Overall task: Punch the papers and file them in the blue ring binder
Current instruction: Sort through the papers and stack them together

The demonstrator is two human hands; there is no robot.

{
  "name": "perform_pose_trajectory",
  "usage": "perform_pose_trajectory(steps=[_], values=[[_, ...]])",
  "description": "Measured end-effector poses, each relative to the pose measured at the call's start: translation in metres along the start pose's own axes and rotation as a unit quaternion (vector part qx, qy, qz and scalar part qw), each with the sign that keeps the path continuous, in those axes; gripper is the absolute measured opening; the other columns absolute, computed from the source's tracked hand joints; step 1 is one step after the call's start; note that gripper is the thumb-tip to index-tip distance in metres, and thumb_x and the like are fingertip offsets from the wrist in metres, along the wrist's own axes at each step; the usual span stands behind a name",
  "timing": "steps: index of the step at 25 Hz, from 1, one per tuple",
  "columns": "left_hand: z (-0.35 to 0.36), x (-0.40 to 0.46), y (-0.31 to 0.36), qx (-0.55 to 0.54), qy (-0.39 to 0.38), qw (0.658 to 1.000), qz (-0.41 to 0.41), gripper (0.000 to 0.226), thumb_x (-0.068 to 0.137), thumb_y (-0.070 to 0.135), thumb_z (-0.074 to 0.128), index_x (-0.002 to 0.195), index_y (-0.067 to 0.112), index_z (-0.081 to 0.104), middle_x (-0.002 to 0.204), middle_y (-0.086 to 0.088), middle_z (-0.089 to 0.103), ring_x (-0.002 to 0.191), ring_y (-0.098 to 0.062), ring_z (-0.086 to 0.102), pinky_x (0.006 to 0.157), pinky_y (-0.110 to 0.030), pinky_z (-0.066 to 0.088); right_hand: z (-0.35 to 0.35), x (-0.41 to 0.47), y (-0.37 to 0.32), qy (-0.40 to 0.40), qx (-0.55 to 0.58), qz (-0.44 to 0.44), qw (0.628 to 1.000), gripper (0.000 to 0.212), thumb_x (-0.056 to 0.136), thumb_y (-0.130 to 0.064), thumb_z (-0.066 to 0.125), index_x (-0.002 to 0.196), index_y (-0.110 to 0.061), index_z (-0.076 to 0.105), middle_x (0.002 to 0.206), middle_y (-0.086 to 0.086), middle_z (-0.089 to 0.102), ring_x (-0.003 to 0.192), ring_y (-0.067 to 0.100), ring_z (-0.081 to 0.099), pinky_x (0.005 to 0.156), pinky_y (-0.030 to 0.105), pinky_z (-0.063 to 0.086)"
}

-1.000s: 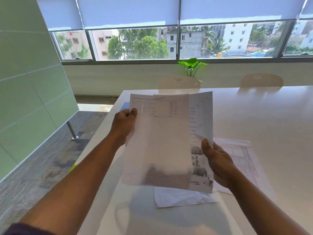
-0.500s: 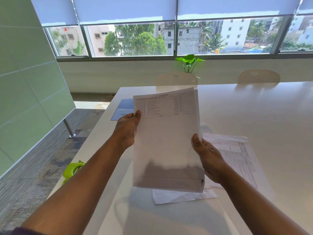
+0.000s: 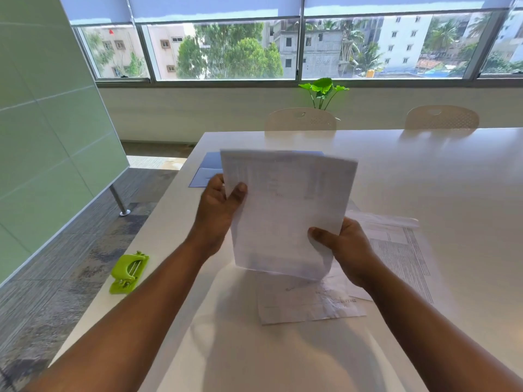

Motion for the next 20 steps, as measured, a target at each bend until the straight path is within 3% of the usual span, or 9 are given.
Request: perform_pose_trajectory(steps=[2, 5, 8, 14, 18, 20], values=[[0.004, -0.015, -0.024, 0.031, -0.028, 0.998, -0.043, 0.028, 0.099, 0.018, 0.063, 0.126, 0.010, 0.062, 0.117, -0.002, 0.074, 0.108, -0.030, 0.070, 0.083, -0.034, 0.061, 0.000, -0.003, 0.012, 0.011, -0.024, 0.022, 0.999, 0.022, 0.090, -0.002, 0.073, 0.104, -0.020, 0.076, 0.101, 0.002, 0.081, 0.098, 0.027, 0.076, 0.097, 0.054, 0.058], [0.003, -0.017, -0.015, 0.031, -0.027, 0.999, -0.030, 0.024, 0.098, 0.014, 0.063, 0.122, 0.014, 0.064, 0.116, -0.002, 0.074, 0.104, -0.025, 0.071, 0.081, -0.030, 0.060, 0.000, -0.002, 0.003, 0.015, -0.036, 0.004, 0.999, 0.023, 0.091, -0.005, 0.073, 0.102, -0.026, 0.075, 0.099, -0.001, 0.080, 0.096, 0.024, 0.075, 0.095, 0.051, 0.059], [0.005, -0.017, -0.015, 0.038, -0.042, 0.998, -0.032, 0.027, 0.097, 0.014, 0.065, 0.124, 0.014, 0.063, 0.120, -0.004, 0.073, 0.105, -0.024, 0.071, 0.084, -0.032, 0.061, 0.000, -0.001, 0.003, 0.015, -0.035, 0.003, 0.999, 0.025, 0.091, -0.004, 0.073, 0.101, -0.027, 0.074, 0.097, -0.004, 0.080, 0.095, 0.022, 0.075, 0.093, 0.049, 0.060], [0.004, -0.035, -0.057, 0.065, -0.058, 0.988, -0.124, 0.027, 0.097, 0.016, 0.066, 0.123, 0.015, 0.067, 0.114, -0.004, 0.077, 0.104, -0.026, 0.073, 0.094, -0.043, 0.059, -0.003, -0.002, 0.013, 0.013, -0.035, 0.018, 0.999, 0.018, 0.093, -0.007, 0.071, 0.106, -0.018, 0.076, 0.101, 0.007, 0.079, 0.099, 0.032, 0.074, 0.094, 0.056, 0.058], [0.007, -0.028, -0.063, 0.123, -0.042, 0.981, -0.144, 0.021, 0.097, 0.022, 0.068, 0.116, 0.015, 0.072, 0.103, -0.003, 0.079, 0.094, -0.025, 0.076, 0.087, -0.044, 0.060, -0.014, 0.003, 0.013, -0.012, -0.020, 0.031, 0.999, 0.018, 0.094, -0.010, 0.072, 0.112, -0.013, 0.074, 0.103, 0.007, 0.079, 0.099, 0.028, 0.075, 0.089, 0.042, 0.061], [0.008, -0.030, -0.076, 0.173, -0.035, 0.971, -0.164, 0.012, 0.096, 0.023, 0.069, 0.107, 0.021, 0.073, 0.098, 0.000, 0.079, 0.089, -0.022, 0.075, 0.083, -0.042, 0.061, -0.032, 0.002, 0.023, -0.013, -0.038, 0.050, 0.998, 0.016, 0.095, -0.020, 0.072, 0.109, -0.012, 0.074, 0.094, -0.001, 0.079, 0.085, 0.015, 0.074, 0.077, 0.033, 0.058]])
Point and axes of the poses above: each hand's wrist, its own x-axis towards the middle knuckle, its own z-axis out of the palm, y = z × x, the point moved 10 cm from there along x, towards the middle knuckle
